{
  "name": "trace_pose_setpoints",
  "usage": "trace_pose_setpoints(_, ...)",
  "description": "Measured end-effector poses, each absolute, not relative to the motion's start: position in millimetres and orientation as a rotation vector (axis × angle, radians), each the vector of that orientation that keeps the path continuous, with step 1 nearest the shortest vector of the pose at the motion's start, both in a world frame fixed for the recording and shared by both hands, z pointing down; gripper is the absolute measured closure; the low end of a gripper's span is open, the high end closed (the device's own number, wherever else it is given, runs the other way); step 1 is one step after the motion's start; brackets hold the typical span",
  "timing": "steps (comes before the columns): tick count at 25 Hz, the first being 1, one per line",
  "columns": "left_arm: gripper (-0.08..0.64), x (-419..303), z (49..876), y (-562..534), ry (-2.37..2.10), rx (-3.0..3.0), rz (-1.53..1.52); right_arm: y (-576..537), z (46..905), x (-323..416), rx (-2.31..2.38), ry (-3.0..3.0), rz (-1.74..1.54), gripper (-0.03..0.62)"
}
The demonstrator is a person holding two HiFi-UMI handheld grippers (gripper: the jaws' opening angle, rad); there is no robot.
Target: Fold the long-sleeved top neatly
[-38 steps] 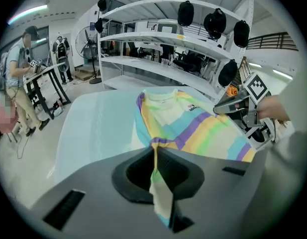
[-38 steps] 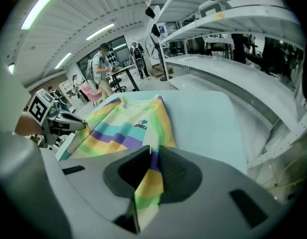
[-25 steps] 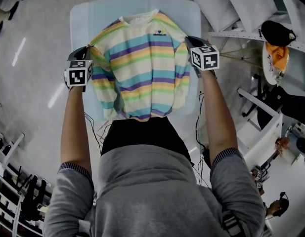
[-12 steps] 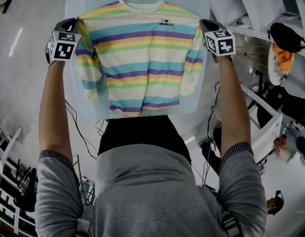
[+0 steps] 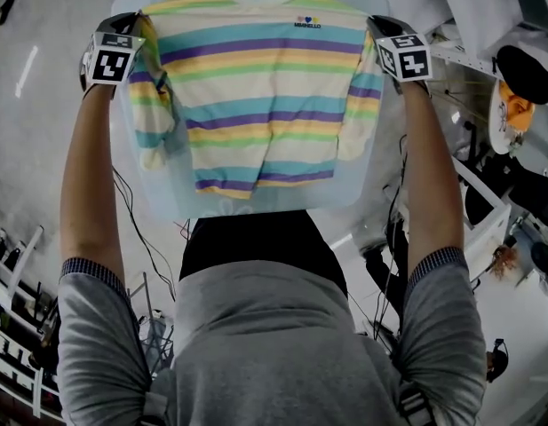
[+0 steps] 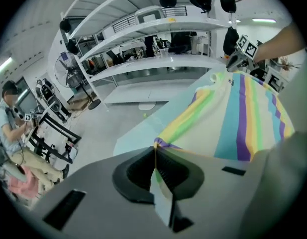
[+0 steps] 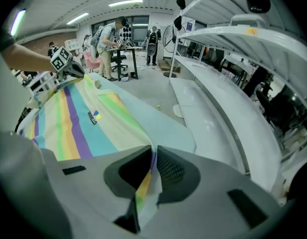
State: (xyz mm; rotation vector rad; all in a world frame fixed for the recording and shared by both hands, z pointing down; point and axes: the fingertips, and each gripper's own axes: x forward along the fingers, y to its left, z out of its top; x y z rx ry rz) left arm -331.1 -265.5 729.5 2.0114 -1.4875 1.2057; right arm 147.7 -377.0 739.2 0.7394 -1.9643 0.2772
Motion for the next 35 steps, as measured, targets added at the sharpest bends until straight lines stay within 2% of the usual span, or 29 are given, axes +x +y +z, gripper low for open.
trace_pose_setpoints(2, 0.510, -332.2, 727.7, -265.4, -1.507, 1.995, 1.124, -379.2, 738.8, 150.6, 0.773, -1.946, 0.251, 0.507)
trace_pose_setpoints(6, 0.355, -342.1, 709.2, -254.7, -1.547, 1.951, 0.989, -379.9, 729.1, 157.6, 0.842, -1.959, 0.298, 0.396)
trace_pose_setpoints(8, 0.339, -345.0, 694.7, -242.7, -1.566, 1.948, 0.950, -377.9, 716.6, 161.1, 0.877, -1.977, 0.326, 0.356)
trace_pose_setpoints(14, 0.336, -329.7, 658.7, -181.3, -1.582, 1.962, 0.908, -342.3, 671.3, 161.8, 0.933, -2.041, 0.352, 0.348)
trace_pose_setpoints(24, 0.351, -256.0, 617.9, -87.3, -1.475, 2.053, 0.822, -227.6, 635.4, 160.4, 0.919, -2.087, 0.364, 0.362)
trace_pose_setpoints(35, 0.362, -183.1, 655.5, 38.5, -1.376, 1.944, 0.825, -99.0, 657.1, 168.6, 0.874, -2.092, 0.541, 0.367)
